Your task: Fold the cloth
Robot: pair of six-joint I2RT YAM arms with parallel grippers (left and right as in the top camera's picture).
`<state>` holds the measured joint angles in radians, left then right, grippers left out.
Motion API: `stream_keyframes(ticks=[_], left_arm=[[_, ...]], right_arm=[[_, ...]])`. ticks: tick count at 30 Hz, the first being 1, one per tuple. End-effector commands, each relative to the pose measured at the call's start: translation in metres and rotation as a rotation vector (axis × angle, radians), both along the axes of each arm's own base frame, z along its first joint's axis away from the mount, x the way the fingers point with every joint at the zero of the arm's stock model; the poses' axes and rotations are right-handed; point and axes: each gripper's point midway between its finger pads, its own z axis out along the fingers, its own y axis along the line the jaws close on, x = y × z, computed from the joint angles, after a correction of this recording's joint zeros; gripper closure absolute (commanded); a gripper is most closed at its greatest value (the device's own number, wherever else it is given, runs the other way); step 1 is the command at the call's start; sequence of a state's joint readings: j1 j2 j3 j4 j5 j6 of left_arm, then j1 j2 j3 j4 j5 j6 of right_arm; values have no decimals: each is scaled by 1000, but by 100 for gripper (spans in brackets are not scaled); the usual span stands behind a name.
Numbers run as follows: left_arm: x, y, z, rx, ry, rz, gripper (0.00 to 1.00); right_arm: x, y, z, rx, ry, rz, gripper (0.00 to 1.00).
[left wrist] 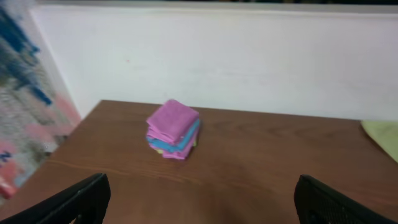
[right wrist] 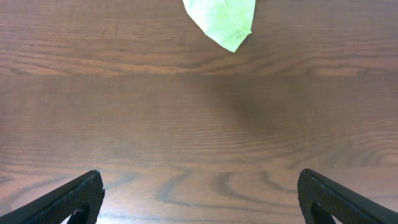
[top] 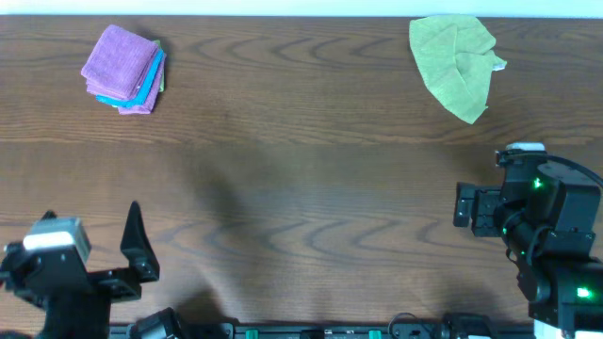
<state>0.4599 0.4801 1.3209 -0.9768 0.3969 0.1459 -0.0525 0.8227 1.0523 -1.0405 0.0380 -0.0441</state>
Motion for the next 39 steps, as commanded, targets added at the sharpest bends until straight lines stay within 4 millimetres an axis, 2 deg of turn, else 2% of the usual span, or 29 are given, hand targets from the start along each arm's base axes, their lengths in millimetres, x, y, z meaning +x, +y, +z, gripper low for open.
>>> stream_keyframes(ticks=[1,4,12,17,26,31,39], left_arm=[[-8,9,3,20,-15,68,4],[-12,17,3,55,-14,119,5],[-16,12,3,28,-28,78,4],[-21,18,-7,-22,-45,108,4],[-15,25,-54,6,-80,122,4],[-4,27,-89,8,-79,121,4],[20,30,-130,-5,-75,116,5]], right_arm=[[-1,-3,2,4,-7,-22,1],[-1,-3,2,4,-7,-22,1],[-1,-3,2,4,-7,-22,1],[-1,-3,2,4,-7,-22,1],[-1,-3,2,4,-7,-22,1],[-1,-3,2,4,-7,-22,1],[-1,-3,2,4,-7,-22,1]])
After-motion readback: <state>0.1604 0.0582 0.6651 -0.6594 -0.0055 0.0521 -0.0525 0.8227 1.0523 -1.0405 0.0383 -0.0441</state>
